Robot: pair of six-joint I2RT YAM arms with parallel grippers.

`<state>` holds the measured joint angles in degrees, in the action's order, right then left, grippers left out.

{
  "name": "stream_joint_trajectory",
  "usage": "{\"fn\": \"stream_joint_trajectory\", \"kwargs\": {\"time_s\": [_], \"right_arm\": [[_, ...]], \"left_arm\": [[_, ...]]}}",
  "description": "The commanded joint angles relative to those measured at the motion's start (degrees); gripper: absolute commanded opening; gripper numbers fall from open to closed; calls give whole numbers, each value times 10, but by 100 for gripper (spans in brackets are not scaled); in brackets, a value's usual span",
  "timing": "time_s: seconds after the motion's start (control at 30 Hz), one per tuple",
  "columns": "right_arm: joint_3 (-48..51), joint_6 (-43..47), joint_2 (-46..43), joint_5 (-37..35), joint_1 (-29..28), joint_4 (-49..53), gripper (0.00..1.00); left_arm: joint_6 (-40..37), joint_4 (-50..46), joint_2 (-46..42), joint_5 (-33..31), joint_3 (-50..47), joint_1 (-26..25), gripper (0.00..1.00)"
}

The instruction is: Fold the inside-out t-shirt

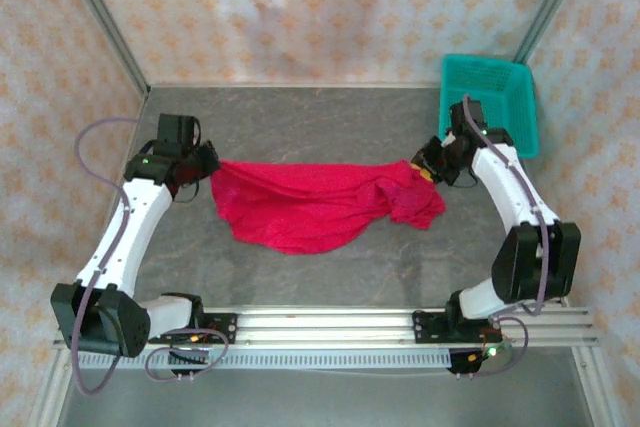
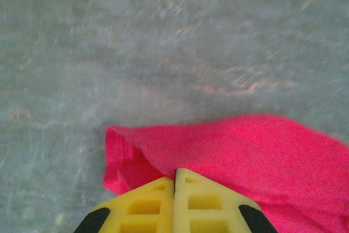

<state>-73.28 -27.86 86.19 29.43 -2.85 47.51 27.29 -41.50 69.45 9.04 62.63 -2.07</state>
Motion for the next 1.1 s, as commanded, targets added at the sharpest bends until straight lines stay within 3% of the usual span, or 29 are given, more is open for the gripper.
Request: {"fn": "stream_joint_trajectory", "kwargs": {"time_s": [0.0, 0.4, 0.57, 0.6, 0.63, 0.73, 0.93, 1.07], "right_arm": [[-47, 39, 8, -93, -12, 4, 43], [-90, 71, 124, -127, -75, 0, 63], [-93, 55, 158, -97, -81, -29, 64], [-98, 51, 166, -97, -81, -36, 61], [-108, 47, 177, -94, -81, -43, 52], [-180, 46, 202, -101, -80, -32, 0], [-484, 60, 236, -152, -57, 108, 0], [-652, 30, 230, -143, -22, 152, 0]], "left_arm": [[-3, 39, -37, -3, -31, 7, 0], [1, 44, -56, 13, -81, 6, 0], [2, 45, -60, 14, -91, 6, 0], [2, 47, -60, 13, -91, 6, 0], [3, 47, -59, 11, -90, 6, 0], [9, 46, -48, 6, -64, 6, 0], [27, 18, 30, 5, 139, 7, 0], [30, -17, 82, -15, 310, 13, 0]]}}
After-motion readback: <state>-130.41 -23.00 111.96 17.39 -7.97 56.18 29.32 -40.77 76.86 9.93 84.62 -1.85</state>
